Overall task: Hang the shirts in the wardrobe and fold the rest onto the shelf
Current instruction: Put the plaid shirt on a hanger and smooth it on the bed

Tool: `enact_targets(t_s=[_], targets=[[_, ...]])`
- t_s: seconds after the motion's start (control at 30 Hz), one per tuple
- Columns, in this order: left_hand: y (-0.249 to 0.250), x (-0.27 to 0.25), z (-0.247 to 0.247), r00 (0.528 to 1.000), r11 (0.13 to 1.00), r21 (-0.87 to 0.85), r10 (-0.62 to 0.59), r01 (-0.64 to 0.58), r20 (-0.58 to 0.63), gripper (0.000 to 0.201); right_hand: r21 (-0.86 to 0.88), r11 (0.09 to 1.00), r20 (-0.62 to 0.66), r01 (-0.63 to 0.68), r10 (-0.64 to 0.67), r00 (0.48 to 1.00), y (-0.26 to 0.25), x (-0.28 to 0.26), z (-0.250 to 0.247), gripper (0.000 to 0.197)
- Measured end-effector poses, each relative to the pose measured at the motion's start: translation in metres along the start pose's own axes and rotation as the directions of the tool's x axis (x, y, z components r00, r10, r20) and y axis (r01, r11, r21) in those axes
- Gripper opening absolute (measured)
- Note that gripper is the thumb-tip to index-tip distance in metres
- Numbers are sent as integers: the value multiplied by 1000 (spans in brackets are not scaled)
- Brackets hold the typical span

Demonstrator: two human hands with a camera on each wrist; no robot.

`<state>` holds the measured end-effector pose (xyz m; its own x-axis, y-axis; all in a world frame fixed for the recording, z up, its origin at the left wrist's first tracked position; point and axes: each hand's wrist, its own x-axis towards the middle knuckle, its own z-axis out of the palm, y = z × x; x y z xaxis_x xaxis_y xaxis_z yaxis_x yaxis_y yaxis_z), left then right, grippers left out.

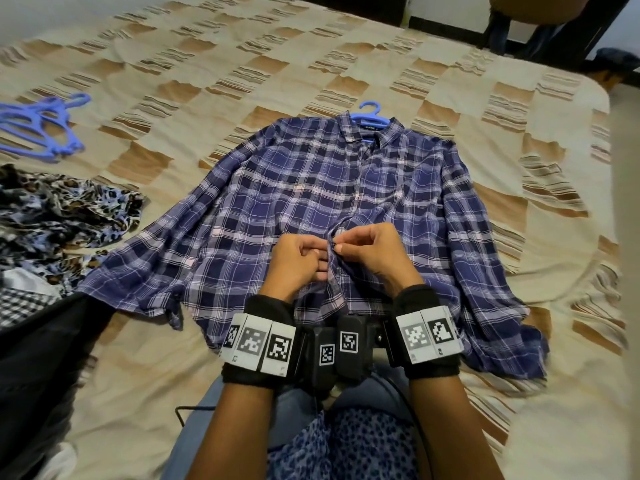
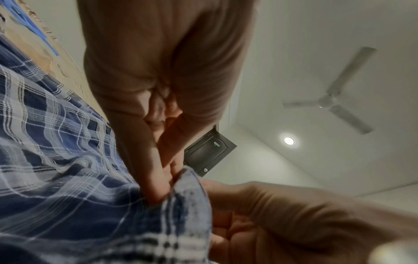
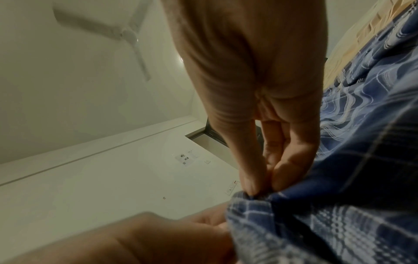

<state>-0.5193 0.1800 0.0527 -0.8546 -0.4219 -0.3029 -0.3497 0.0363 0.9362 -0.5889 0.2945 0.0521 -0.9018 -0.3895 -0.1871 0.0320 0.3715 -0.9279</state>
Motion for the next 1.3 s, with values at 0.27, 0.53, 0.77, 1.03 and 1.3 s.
enact_targets(t_s=[0.27,0.53,0.77,1.03,1.3], targets=[[-1,-1,-2,988,995,20,100,-98,-119,9,124,992,37,-35,31,999,-10,-2,1,10],[1,-3,-1,985,992,36,124,-120,-120,18,155,987,25,-40,36,999,-7,-1,0,18],[4,-4,-1,996,989,-135,58,-67,-65,3,172,984,72,-43,30,997,-7,-2,-7,26],[1,-1,-1,985,990,36,143,-140,-102,20,186,982,55,-20,10,998,-9,-3,-5,28],[-1,0,-2,988,992,5,129,-129,-80,15,160,987,2,-29,29,1000,-10,-3,-4,29]])
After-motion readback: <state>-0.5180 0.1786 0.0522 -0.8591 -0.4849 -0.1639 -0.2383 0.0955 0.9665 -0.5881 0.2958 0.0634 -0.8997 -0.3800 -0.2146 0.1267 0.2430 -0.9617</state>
